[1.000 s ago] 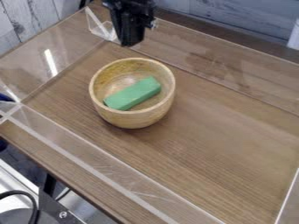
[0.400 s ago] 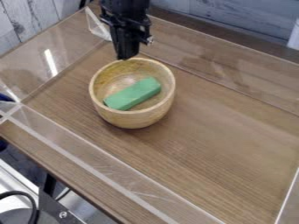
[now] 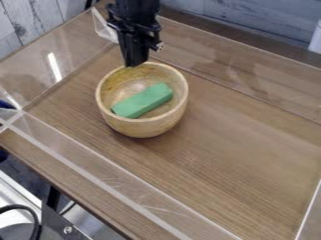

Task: Put the green block in the brown bowl

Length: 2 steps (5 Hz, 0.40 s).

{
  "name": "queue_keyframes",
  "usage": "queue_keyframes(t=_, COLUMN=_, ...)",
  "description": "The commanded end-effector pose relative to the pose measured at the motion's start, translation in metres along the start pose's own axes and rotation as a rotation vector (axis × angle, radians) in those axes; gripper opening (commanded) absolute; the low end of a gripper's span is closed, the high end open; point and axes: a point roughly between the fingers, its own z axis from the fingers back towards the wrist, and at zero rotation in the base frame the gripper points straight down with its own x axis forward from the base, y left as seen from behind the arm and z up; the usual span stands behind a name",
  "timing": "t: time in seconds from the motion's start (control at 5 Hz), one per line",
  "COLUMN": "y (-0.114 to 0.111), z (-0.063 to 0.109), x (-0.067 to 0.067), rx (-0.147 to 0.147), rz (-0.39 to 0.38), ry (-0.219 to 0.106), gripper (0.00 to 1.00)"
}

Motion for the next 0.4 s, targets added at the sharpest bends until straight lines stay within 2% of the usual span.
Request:
queue_keyframes(t=0.0, y=0.0051, z=0.0077, x=0.0028, rx=0.015, rz=0.005, ry=-0.037, gripper=0.0)
queue_keyframes(t=0.2, y=0.0057, z=0.006, x=0.0027, rx=0.011, rz=0.003, ry=-0.042, gripper=0.0)
